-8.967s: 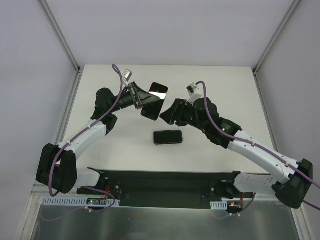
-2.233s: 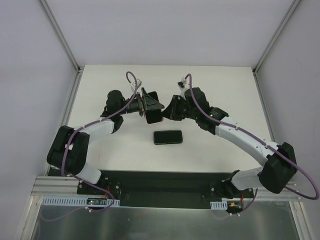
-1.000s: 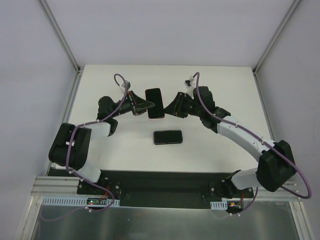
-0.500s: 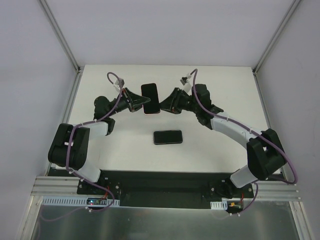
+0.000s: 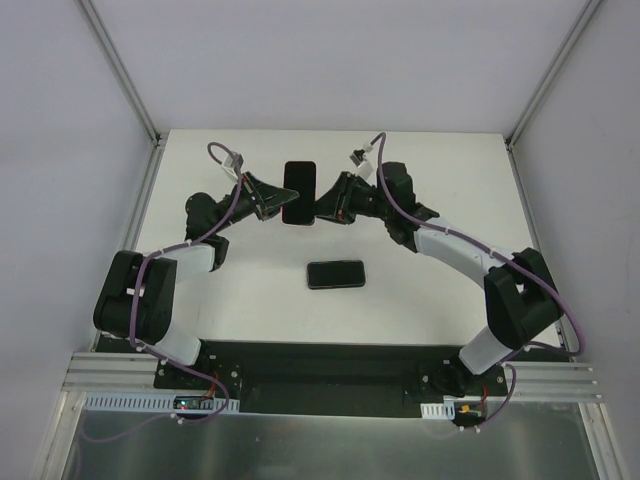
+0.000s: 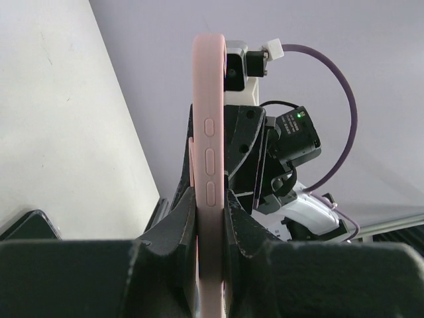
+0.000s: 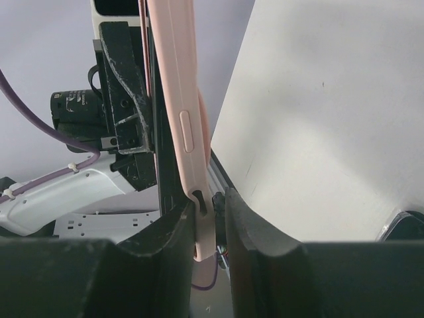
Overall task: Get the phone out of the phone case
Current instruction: Remove the phone case from the phone.
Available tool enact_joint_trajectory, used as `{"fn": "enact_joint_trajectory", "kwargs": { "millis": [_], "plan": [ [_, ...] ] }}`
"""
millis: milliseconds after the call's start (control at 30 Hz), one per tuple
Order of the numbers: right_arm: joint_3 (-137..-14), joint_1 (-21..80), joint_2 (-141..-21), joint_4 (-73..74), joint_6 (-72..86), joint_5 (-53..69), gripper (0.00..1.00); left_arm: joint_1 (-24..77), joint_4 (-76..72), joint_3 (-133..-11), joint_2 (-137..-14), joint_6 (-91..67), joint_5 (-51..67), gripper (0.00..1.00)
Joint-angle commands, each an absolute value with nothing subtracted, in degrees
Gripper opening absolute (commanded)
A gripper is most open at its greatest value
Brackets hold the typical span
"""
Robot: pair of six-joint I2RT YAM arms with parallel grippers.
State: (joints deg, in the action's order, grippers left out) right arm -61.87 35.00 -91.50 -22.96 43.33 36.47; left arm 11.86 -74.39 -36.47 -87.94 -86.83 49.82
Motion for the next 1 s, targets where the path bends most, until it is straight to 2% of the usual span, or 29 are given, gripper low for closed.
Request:
{"fn": "enact_joint_trajectory", "kwargs": {
  "millis": [0,167,367,433,467,533,567,667,700,967],
  "plan": [
    [-69.1,45.1,-91.1,-34.3,42.8,44.2,0.24,17.9,-74.1,-36.8,-86.8,-82.9,54.9,0.0],
    [-69.3,45.0,-88.9,-26.5,37.7,41.8,0.01,18.0,-70.4,-37.4,-86.1,-80.2,55.7,0.0],
    [-72.2,45.1,-84.3,-7.1,27.5,31.3,0.01,18.0,-63.8,-38.7,-84.8,-76.3,56.8,0.0],
    [-72.9,45.0,-83.2,-0.5,24.5,26.3,0.01,18.0,-61.0,-39.3,-83.9,-73.7,56.5,0.11],
    [-73.1,45.0,-82.4,1.5,23.8,24.9,0.01,18.0,-59.7,-39.5,-83.7,-72.9,56.4,0.25],
    [-73.5,45.0,-81.7,6.5,22.0,21.0,0.01,18.0,-55.4,-40.3,-82.5,-70.1,56.0,0.42],
    [-73.4,44.9,-81.2,7.8,21.6,19.9,0.01,18.0,-53.9,-40.7,-82.2,-69.1,55.8,0.57],
    [-72.8,44.7,-80.6,11.4,21.0,16.5,0.01,18.0,-46.4,-42.4,-80.4,-64.7,55.0,0.76],
    [-72.5,44.7,-80.5,12.2,21.0,15.9,0.01,18.0,-44.6,-43.1,-79.5,-62.4,54.7,0.81],
    [-71.9,43.8,-80.8,17.6,21.4,8.6,0.02,17.5,-33.8,-45.2,-76.1,-56.8,52.8,0.93]
  ]
}}
